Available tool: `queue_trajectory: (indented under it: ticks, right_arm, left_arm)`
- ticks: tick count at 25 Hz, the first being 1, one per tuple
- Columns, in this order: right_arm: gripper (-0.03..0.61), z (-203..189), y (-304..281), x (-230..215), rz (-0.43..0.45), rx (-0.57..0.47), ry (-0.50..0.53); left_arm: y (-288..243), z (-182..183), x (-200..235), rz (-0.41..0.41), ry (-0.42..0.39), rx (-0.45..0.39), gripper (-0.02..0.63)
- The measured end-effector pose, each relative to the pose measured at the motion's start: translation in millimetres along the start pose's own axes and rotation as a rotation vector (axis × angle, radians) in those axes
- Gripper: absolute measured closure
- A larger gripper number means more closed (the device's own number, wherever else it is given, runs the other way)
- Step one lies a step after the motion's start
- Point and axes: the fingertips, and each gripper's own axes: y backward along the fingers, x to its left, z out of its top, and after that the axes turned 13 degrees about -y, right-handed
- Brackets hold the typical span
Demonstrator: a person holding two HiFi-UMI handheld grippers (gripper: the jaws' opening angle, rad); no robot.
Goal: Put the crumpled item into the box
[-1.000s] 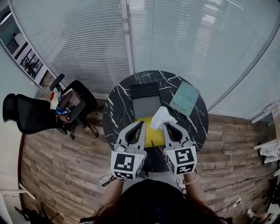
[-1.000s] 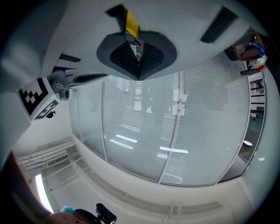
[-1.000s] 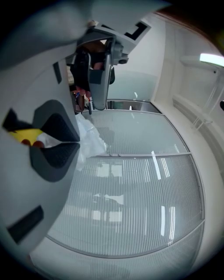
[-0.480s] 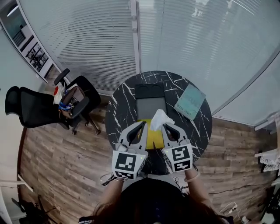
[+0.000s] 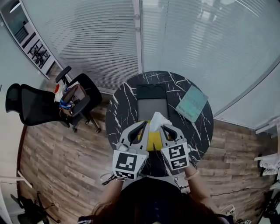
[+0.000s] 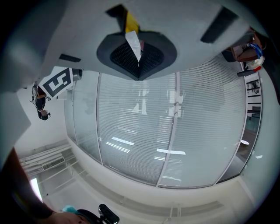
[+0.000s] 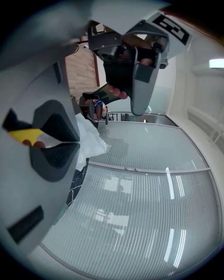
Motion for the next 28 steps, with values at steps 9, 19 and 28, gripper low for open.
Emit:
queue_trajectory:
  ticks: [9, 19, 28]
  right_arm:
    - [0.549, -20.8, -28.1, -7.1, 0.030, 0.068, 0.028]
    - [0.549, -47.0, -44.4, -6.2, 0.052, 0.153, 0.110]
    - [0.549, -78.3, -64.9, -9.7, 0.077, 0.243, 0.147]
  left_arm:
    - [-12.7, -6.3, 6.0, 0.009, 0.007, 0.015, 0.588]
    - [-13.2, -8.9, 5.7, 0.015, 0.013, 0.028, 0.588]
    - [-16.5, -12.1, 14.9, 0.043, 0.033, 0.057, 0.588]
